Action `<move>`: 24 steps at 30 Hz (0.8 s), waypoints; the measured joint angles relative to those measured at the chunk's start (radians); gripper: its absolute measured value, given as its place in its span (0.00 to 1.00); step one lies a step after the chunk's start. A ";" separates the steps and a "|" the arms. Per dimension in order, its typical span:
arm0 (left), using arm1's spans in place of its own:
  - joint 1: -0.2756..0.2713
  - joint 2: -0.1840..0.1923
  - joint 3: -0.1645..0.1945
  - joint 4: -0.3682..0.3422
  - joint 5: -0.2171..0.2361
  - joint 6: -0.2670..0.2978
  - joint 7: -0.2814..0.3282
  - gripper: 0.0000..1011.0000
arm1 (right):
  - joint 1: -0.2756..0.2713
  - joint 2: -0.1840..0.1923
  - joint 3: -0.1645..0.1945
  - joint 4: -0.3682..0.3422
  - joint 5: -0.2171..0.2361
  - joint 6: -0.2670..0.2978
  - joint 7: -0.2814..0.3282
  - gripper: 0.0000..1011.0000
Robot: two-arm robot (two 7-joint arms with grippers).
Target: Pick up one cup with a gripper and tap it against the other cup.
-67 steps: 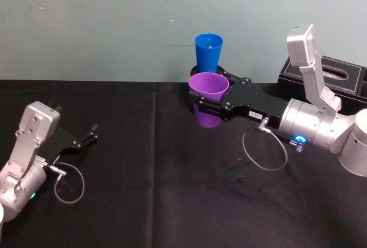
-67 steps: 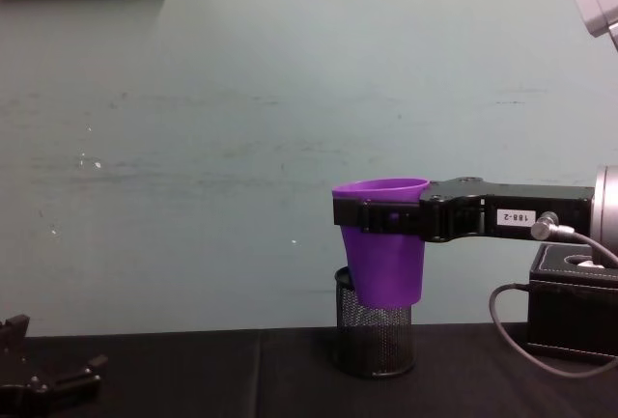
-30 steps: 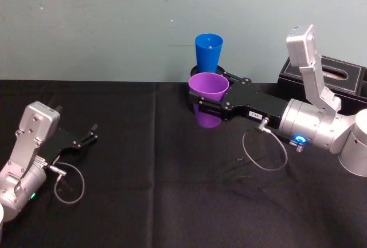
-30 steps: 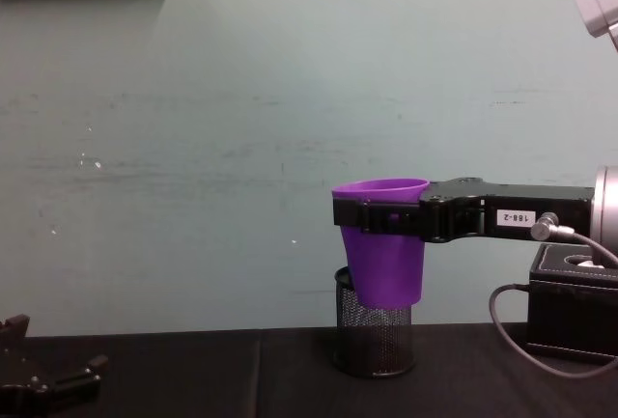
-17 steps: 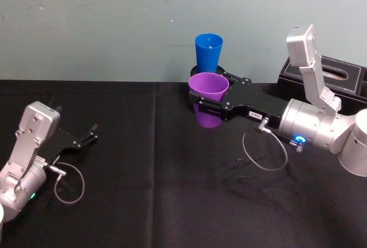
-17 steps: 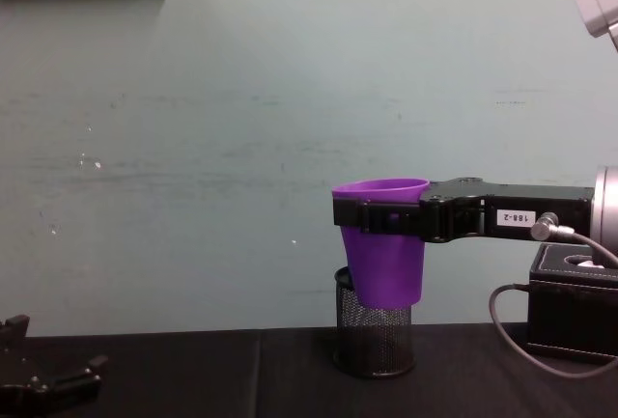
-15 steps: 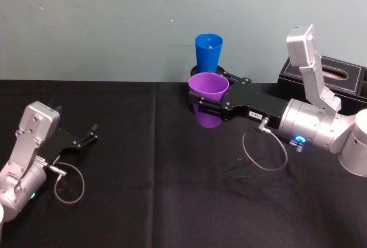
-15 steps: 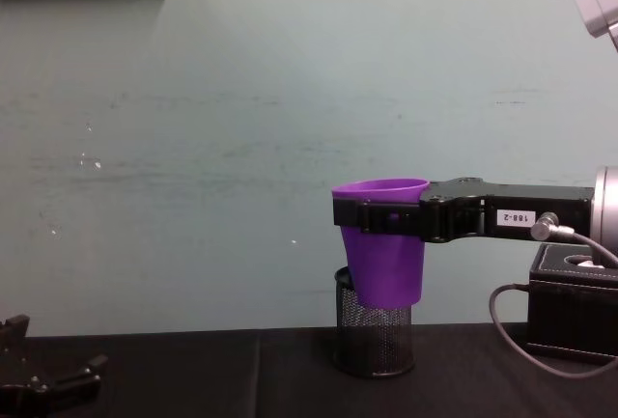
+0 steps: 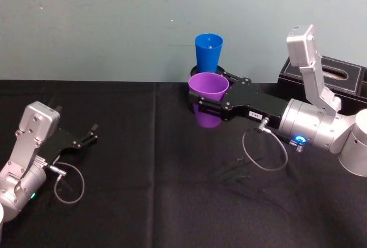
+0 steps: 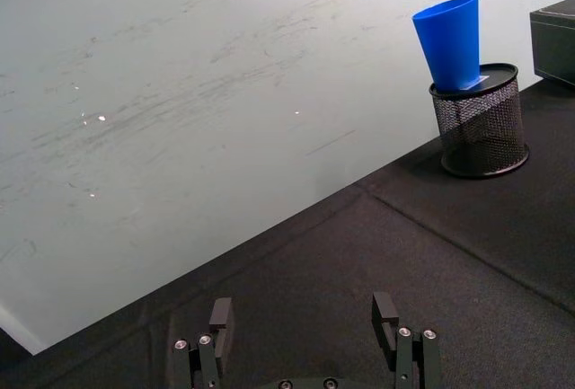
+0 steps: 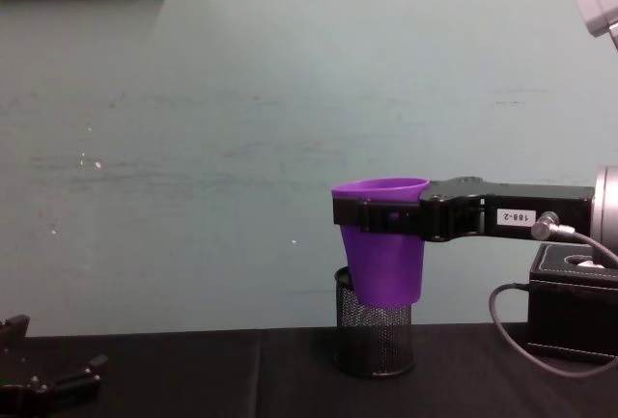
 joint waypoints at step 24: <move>0.000 0.000 0.000 0.000 0.000 0.000 0.000 1.00 | 0.118 -0.081 0.023 0.240 0.036 -0.030 -0.018 0.74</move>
